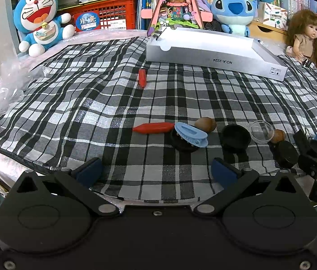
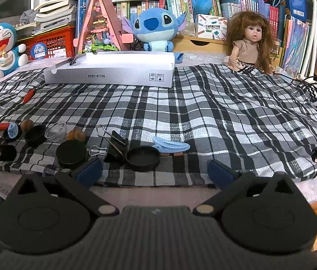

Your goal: Organize rigid objects

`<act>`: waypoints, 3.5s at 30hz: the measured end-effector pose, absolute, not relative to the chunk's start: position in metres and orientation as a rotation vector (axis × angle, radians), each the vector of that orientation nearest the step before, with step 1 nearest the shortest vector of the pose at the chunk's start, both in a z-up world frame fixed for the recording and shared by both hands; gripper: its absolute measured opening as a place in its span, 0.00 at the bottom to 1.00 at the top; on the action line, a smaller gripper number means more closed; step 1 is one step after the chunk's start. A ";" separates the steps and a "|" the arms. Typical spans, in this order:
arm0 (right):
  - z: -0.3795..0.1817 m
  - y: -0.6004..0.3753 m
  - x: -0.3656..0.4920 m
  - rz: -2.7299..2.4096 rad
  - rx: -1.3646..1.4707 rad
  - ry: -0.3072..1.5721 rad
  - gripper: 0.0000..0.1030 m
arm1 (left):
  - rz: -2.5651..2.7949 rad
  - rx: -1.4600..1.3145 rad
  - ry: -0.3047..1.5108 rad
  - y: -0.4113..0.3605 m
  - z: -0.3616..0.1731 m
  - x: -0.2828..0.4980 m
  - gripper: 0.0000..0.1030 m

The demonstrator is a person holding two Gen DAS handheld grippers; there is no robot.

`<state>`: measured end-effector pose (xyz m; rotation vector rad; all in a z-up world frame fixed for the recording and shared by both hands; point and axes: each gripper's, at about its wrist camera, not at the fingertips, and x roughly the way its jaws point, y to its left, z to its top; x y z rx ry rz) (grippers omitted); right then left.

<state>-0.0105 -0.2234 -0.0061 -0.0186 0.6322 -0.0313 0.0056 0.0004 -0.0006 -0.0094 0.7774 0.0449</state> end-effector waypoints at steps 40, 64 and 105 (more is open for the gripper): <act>-0.006 -0.223 -0.012 -0.019 -0.025 0.619 1.00 | 0.058 -0.006 0.770 -0.002 0.001 0.009 1.00; -0.001 -0.219 -0.014 0.003 -0.022 0.605 0.89 | 0.002 -0.007 0.731 -0.001 0.004 0.004 0.85; 0.007 -0.213 -0.016 0.031 -0.029 0.552 0.36 | -0.171 0.038 0.596 -0.010 0.018 0.002 0.29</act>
